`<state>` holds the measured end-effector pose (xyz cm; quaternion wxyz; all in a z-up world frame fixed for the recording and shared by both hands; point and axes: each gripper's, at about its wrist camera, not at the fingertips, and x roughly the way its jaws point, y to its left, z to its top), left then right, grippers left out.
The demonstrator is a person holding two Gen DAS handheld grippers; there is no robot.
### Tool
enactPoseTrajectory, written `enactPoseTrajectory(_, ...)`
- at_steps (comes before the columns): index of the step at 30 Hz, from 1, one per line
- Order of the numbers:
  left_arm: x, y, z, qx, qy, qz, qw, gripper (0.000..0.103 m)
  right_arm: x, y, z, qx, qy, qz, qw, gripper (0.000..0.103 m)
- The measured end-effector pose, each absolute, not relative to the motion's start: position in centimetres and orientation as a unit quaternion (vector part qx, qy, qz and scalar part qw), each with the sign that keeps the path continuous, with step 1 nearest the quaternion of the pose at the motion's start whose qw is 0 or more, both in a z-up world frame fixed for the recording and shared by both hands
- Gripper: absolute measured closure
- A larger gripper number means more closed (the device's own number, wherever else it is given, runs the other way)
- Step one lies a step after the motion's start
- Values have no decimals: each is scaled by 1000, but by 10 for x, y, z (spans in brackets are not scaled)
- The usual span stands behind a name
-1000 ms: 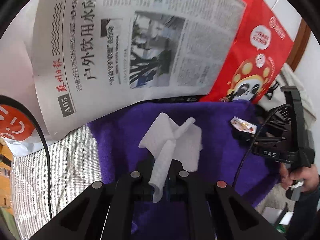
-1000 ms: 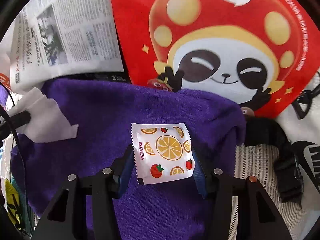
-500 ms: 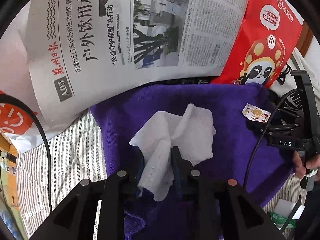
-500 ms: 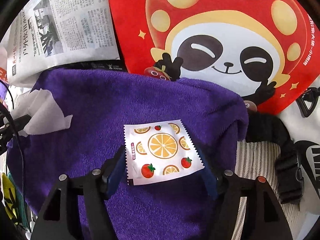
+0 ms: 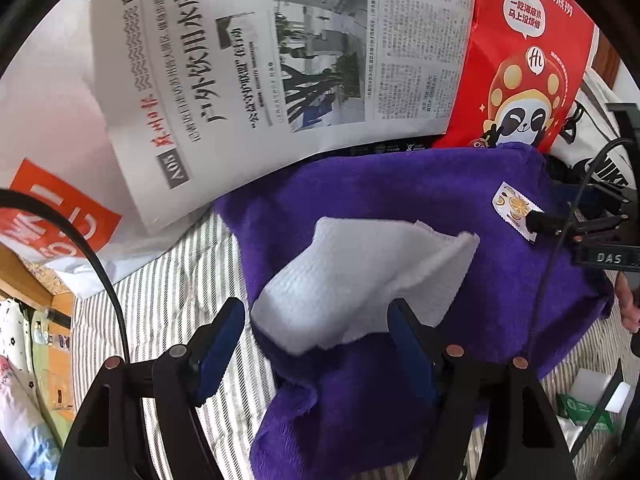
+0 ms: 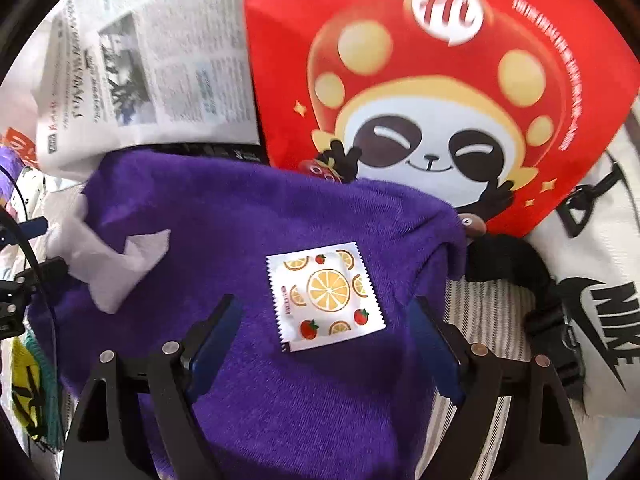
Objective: Organize soft objects
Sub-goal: 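Lower both items onto the purple towel and open both grippers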
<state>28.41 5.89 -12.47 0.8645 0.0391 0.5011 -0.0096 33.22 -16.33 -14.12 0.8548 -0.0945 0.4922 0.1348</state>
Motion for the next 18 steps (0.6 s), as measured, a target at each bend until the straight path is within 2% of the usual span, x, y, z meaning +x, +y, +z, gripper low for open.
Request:
enactPoseTrajectory(8,263,70,-108,39,496,7,867,31,292,-171,-112,-90,472,124,868,18)
enactPoseTrajectory(18,200,85,-82,17,484,-3,875,31,234,-177,-78,-54,449,131,882,18)
